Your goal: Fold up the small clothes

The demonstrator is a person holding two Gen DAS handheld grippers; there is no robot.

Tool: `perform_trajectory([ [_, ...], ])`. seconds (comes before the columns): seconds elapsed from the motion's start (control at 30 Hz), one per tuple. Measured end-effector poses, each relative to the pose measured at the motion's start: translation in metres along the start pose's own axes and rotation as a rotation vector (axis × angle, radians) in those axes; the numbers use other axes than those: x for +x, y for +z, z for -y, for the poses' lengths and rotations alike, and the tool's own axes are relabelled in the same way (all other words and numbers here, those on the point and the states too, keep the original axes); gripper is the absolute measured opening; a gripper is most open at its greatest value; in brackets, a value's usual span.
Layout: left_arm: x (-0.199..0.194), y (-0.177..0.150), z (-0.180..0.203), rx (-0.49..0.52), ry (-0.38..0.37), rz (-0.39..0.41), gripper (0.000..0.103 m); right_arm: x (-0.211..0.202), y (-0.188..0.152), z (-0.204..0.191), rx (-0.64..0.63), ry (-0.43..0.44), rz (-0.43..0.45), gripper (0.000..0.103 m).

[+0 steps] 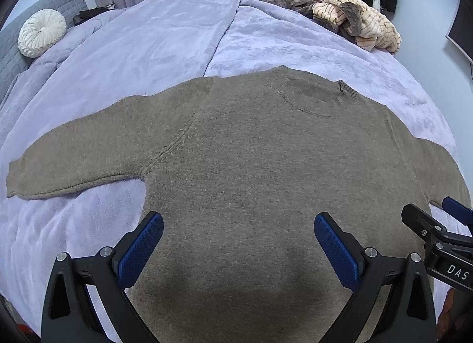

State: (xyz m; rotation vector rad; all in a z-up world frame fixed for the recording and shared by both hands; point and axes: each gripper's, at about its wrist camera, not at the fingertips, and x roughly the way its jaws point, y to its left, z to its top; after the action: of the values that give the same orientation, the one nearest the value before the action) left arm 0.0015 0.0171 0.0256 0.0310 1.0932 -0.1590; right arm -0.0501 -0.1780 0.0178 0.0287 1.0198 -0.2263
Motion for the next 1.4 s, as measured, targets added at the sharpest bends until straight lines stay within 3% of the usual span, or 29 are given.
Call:
perform_trajectory([
  [0.5, 0.004, 0.0, -0.011, -0.018, -0.018, 0.011, 0.102, 0.006, 0.0, -0.01, -0.004, -0.011, -0.024, 0.103],
  [0.7, 0.009, -0.004, -0.022, 0.002, -0.026, -0.02, 0.102, 0.002, -0.001, -0.018, 0.011, 0.075, 0.011, 0.103],
  [0.8, 0.01, -0.007, -0.059, -0.057, -0.01, 0.003, 0.102, -0.001, -0.006, -0.031, -0.005, 0.131, 0.014, 0.103],
  [0.9, 0.012, -0.009, -0.12, -0.195, 0.001, 0.026, 0.102, -0.002, -0.014, -0.047, -0.033, 0.2, -0.001, 0.103],
  [1.1, 0.023, -0.034, -0.259, -0.517, 0.04, 0.08, 0.102, 0.004, -0.027, -0.08, -0.094, 0.241, -0.032, 0.103],
  [1.23, 0.039, -0.039, -0.311, -0.686, -0.058, 0.128, 0.102, 0.012, -0.029, -0.099, -0.12, 0.253, -0.065, 0.103],
  [1.3, 0.038, -0.03, -0.316, -0.706, -0.073, 0.176, 0.102, 0.015, -0.029, -0.107, -0.131, 0.255, -0.077, 0.103],
  [1.37, 0.037, -0.018, -0.318, -0.698, -0.063, 0.231, 0.087, 0.014, -0.031, -0.11, -0.132, 0.269, -0.081, 0.103],
  [1.4, 0.037, -0.013, -0.318, -0.692, -0.045, 0.237, 0.051, 0.013, -0.032, -0.111, -0.129, 0.279, -0.08, 0.103],
])
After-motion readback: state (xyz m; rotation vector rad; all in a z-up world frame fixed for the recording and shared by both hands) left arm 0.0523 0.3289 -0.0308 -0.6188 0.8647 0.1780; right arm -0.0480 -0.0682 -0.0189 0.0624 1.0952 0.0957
